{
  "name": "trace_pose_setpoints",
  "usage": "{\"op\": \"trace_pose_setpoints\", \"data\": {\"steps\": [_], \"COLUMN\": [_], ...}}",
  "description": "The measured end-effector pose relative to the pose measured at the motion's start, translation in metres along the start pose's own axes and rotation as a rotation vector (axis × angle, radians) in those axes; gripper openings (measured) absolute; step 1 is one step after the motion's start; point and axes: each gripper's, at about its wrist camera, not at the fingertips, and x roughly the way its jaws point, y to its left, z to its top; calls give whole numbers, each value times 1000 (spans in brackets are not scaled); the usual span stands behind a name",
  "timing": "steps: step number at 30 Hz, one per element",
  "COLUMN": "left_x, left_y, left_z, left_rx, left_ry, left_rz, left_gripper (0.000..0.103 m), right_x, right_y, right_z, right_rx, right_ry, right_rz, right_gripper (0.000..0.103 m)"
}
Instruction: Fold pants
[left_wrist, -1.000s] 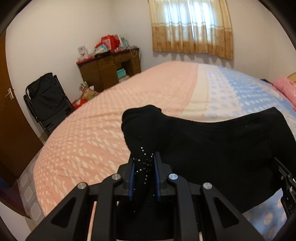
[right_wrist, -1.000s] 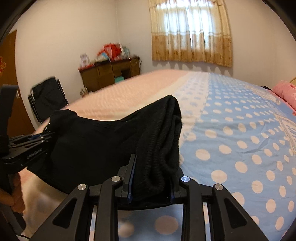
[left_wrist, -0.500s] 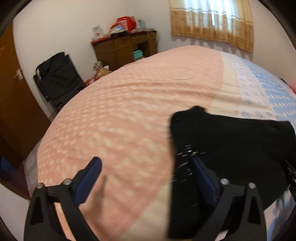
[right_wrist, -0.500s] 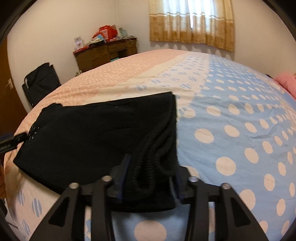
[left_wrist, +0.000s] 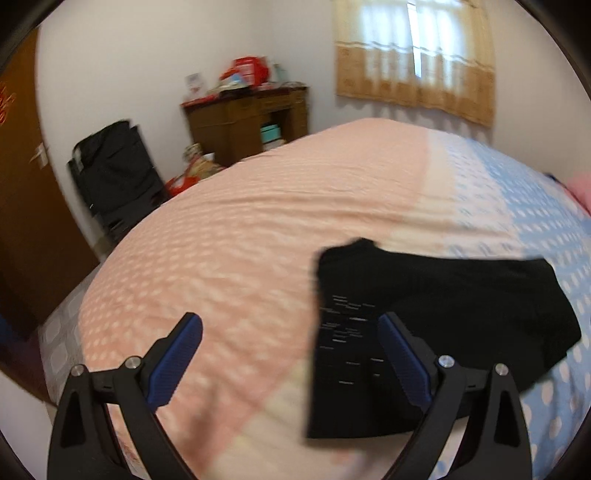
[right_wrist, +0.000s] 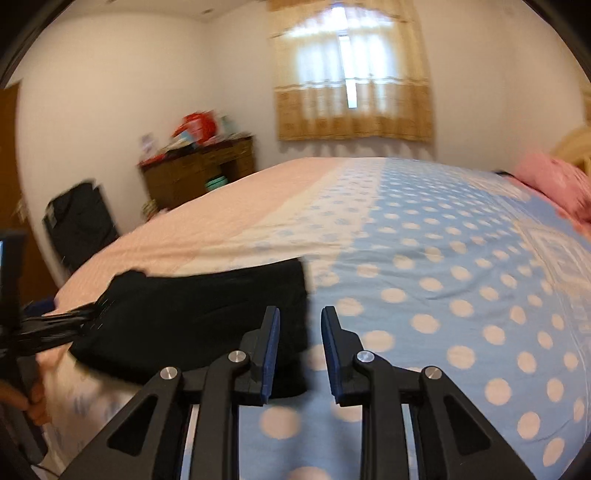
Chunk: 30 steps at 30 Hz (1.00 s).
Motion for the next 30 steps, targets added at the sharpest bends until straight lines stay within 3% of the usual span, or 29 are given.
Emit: {"op": "trace_pose_setpoints", "data": {"steps": [2, 7, 12, 16, 19, 21, 26, 30], "left_x": [0, 6, 0, -2, -14, -20, -36, -56], "left_y": [-12, -27, -27, -25, -23, -22, -20, -21], "left_z": [-4, -24, -27, -28, -32, -38, -54, -70], "left_rx": [36, 56, 48, 35, 36, 41, 25, 25], "left_ry": [14, 63, 68, 90, 80, 87, 116, 95], "left_rz": [5, -6, -4, -18, -24, -23, -57, -87], "left_gripper": [97, 96, 97, 98, 98, 98, 98, 98], "right_x": [6, 46, 47, 24, 1, -10, -42, -60], "right_y": [11, 11, 6, -4, -1, 3, 5, 5], "right_z": [-4, -27, -32, -36, -44, -50, -64, -70], "right_rx": [-29, 18, 57, 144, 171, 178, 227, 256], "right_ry": [22, 194, 221, 216, 193, 190, 172, 151], "right_rz": [18, 20, 31, 71, 70, 75, 78, 100], "right_gripper": [25, 25, 26, 26, 39, 60, 64, 64]}}
